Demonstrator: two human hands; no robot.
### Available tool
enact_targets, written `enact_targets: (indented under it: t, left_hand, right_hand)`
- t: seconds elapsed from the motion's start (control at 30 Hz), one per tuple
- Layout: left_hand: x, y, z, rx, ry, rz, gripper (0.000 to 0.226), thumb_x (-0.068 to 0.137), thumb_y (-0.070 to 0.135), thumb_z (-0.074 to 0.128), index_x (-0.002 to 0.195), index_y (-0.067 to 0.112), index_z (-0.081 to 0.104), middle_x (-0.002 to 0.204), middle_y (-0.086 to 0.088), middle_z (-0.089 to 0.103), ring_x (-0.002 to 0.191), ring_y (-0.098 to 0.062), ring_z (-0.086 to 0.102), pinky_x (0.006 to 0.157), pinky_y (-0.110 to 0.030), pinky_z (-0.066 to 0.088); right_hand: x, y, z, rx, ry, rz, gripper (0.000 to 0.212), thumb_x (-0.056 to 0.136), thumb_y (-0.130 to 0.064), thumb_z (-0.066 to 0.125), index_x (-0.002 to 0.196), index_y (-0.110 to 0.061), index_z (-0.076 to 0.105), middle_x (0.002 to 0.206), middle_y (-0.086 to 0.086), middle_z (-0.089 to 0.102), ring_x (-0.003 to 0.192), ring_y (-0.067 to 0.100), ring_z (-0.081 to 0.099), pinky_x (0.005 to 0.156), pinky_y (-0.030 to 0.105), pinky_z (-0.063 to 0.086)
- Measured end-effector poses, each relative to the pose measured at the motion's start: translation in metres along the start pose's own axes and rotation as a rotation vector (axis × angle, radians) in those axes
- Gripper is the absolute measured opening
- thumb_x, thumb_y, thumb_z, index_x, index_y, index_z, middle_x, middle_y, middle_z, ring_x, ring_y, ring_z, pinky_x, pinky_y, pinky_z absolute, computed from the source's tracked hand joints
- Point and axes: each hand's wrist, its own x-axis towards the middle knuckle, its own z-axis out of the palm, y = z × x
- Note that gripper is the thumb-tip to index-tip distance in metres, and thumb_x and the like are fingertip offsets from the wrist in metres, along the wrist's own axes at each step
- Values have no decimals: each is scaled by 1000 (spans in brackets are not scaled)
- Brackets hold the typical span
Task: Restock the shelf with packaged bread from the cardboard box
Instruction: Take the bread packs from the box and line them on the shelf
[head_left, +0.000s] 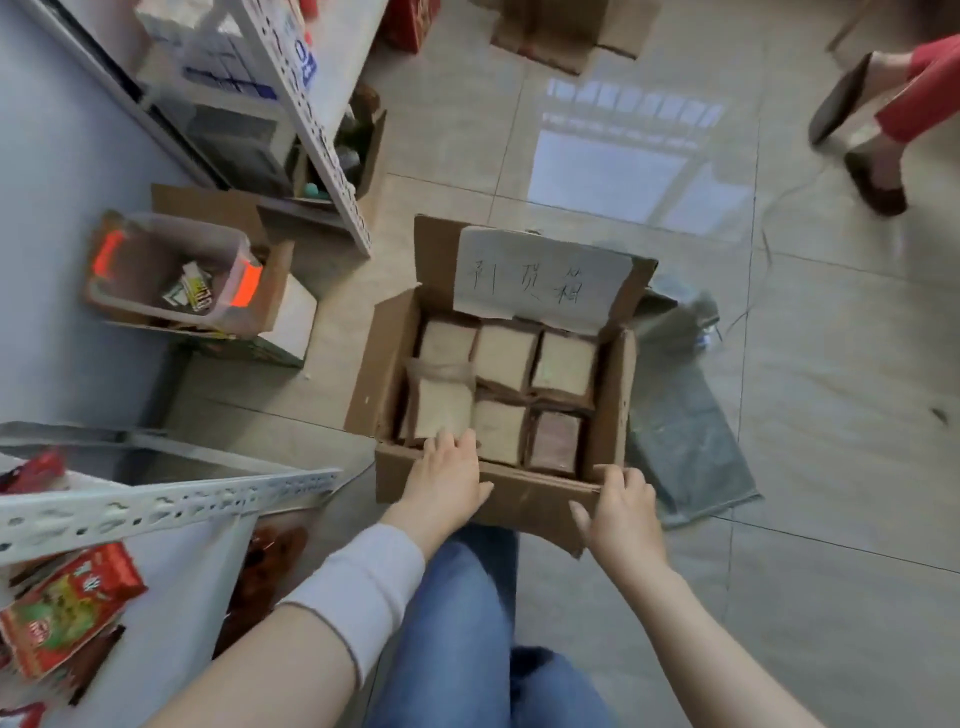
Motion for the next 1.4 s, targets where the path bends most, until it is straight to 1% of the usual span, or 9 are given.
enact_targets:
  t: [0.13,0.33,0.47,0.73,0.9,1.0,1.17,1.27,1.4]
  left_hand:
    - [109,0,7,-79,-25,-54,54,88,32,57,133,11,35,135,-15,39,127,-32,36,105,-40,32]
    - [253,2,27,-160,208,-132,58,88,28,57,137,9,31,135,-16,40,127,-32,35,106,-38,29]
    - [300,4,32,-356,312,-278,73,78,38,68,133,6,32,135,-16,40,127,-31,36,105,-39,32]
    - [315,-4,7,-640,95,-278,74,71,32,78,131,7,43,136,-9,49,123,-24,48,100,-29,41]
    - [295,14,-3,-705,33,-130,78,70,24,79,133,4,37,136,-7,46,121,-21,47,92,-23,38]
    - [259,22,-4,-712,75,-23,60,69,18,80,117,5,45,113,-4,56,100,-18,51,78,-14,40]
    - [158,30,-11,-790,276,88,47,68,15,80,105,0,55,106,-17,64,103,-30,58,90,-40,48]
    - [74,24,-24,-944,486,76,38,69,21,80,101,12,60,94,-2,68,87,-13,62,76,-20,50]
    - [-56,3,-55,-1155,789,77,23,71,18,78,79,26,58,74,14,61,60,13,56,57,-5,44]
  right_hand:
    - [106,-3,25,178,-64,91,66,89,-33,56,140,-2,28,137,18,38,128,32,36,105,36,32]
    - [244,-7,70,417,0,374,75,91,-33,53,145,1,15,142,23,34,130,38,35,106,44,31]
    - [272,-17,94,510,113,453,62,90,-31,53,135,5,29,136,25,39,126,40,38,105,42,29]
    - [245,-14,76,746,231,520,49,77,-28,73,111,-6,44,105,13,59,106,33,55,81,35,40]
    - [228,5,58,750,267,460,52,77,-25,74,119,-7,49,115,11,60,109,28,54,83,27,37]
    - [198,26,53,682,288,409,50,79,-27,71,120,-5,55,110,13,63,109,31,55,90,33,39]
    - [125,69,48,824,251,349,37,75,-29,75,103,-12,60,91,4,61,89,27,60,84,36,46]
    - [78,85,38,959,165,276,25,71,-30,78,84,-23,57,82,-1,60,88,34,65,88,52,51]
    - [11,71,5,1078,25,52,21,71,-22,78,62,-19,59,68,2,53,75,28,61,80,49,56]
